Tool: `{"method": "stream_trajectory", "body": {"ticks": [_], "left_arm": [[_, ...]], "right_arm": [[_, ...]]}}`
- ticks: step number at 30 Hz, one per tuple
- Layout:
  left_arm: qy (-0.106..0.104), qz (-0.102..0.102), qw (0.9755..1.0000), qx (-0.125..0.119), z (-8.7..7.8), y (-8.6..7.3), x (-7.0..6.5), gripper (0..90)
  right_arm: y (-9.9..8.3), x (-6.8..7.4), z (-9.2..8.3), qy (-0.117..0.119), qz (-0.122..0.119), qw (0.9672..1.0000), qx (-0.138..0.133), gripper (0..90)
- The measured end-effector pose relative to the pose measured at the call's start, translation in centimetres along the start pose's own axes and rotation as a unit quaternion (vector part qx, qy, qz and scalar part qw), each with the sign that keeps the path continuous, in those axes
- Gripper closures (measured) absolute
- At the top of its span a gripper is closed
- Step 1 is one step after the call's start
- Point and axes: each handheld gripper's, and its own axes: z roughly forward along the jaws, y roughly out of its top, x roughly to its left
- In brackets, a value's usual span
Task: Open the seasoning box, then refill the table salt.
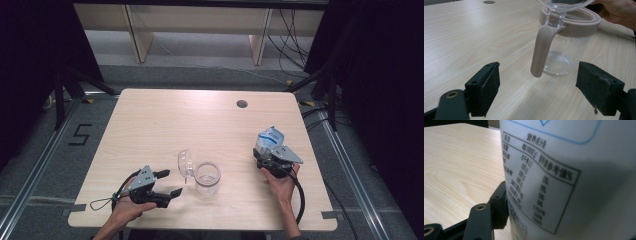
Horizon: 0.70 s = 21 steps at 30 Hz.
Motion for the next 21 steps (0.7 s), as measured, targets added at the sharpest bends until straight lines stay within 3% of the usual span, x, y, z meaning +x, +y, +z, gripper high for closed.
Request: {"method": "stream_trajectory", "body": {"ticks": [2,4,5,8,11,21], "left_arm": [[-0.002,0.011,0.9999,0.002,0.01,0.05,0.17,18.4],[0.000,0.000,1.0000,0.001,0.03,0.01,0.00,18.4],[-0.003,0.010,0.9999,0.000,0.01,0.05,0.10,18.4],[-0.001,-0.001,1.0000,0.000,0.02,0.00,0.04,18.4],[-0.004,0.008,1.0000,0.001,0.02,-0.04,0.10,18.4],[-0.013,0.010,0.9999,0.001,0.56,0.18,0.21,18.5]], "right_arm": [[0.01,0.04,-0.05,0.001,0.003,1.0000,0.000,40.9],[0.02,0.10,-0.05,-0.002,0.002,1.0000,-0.001,41.2],[0.02,0.05,-0.02,-0.006,-0.007,1.0000,-0.003,41.4],[0.13,0.18,-0.07,-0.002,-0.012,0.9999,0.000,41.7],[0.16,0.33,-0.25,-0.005,-0.022,0.9997,0.004,41.9],[0.32,0.77,-0.98,-0.010,-0.048,0.9988,-0.004,42.3]]}}
